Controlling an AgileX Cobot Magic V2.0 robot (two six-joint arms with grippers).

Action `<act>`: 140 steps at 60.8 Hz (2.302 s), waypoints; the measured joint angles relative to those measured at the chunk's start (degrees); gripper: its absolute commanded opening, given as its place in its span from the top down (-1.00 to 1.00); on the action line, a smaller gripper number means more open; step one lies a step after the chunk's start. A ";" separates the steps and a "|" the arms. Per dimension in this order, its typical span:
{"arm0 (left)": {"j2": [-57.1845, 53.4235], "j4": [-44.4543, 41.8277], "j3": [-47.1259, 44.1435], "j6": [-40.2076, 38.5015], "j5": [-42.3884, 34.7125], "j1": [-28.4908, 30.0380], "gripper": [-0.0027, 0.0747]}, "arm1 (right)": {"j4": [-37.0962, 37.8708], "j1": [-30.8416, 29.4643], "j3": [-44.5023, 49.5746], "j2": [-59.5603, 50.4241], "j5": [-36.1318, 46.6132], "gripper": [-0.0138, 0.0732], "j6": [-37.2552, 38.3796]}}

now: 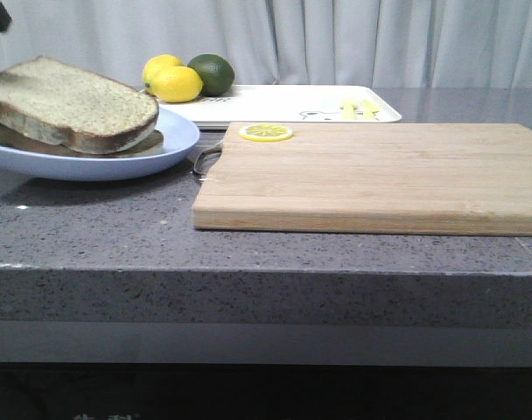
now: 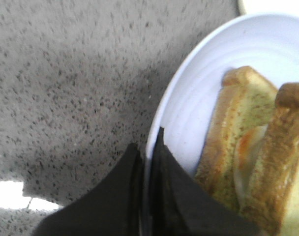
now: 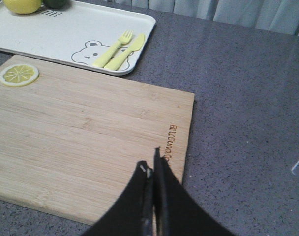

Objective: Place bread and move sandwich to tray
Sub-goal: 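Lower the left gripper and grasp the blue plate rim, then lift the blue plate and carry it onto the white tray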

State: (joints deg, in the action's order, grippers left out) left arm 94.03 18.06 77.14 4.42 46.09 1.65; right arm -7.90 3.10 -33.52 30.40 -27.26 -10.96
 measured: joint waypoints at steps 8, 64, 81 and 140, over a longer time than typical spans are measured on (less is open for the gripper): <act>0.00 9.89 2.44 7.40 3.03 3.55 0.98 | 0.00 0.00 0.00 0.00 0.00 0.93 0.00; 50.58 20.69 75.15 -2.29 19.73 -3.31 0.98 | -0.04 0.00 0.00 0.00 0.27 0.93 0.00; 58.18 20.68 86.11 -4.42 22.25 -6.24 0.98 | -0.04 0.00 0.00 0.00 0.61 0.93 0.00; 60.64 17.03 86.21 8.62 8.87 -10.63 0.49 | -0.04 0.00 0.00 0.00 0.82 0.93 0.00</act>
State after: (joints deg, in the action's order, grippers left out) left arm 154.67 35.09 163.35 13.04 54.96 -8.98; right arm -7.94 3.10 -33.52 30.40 -26.44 -10.96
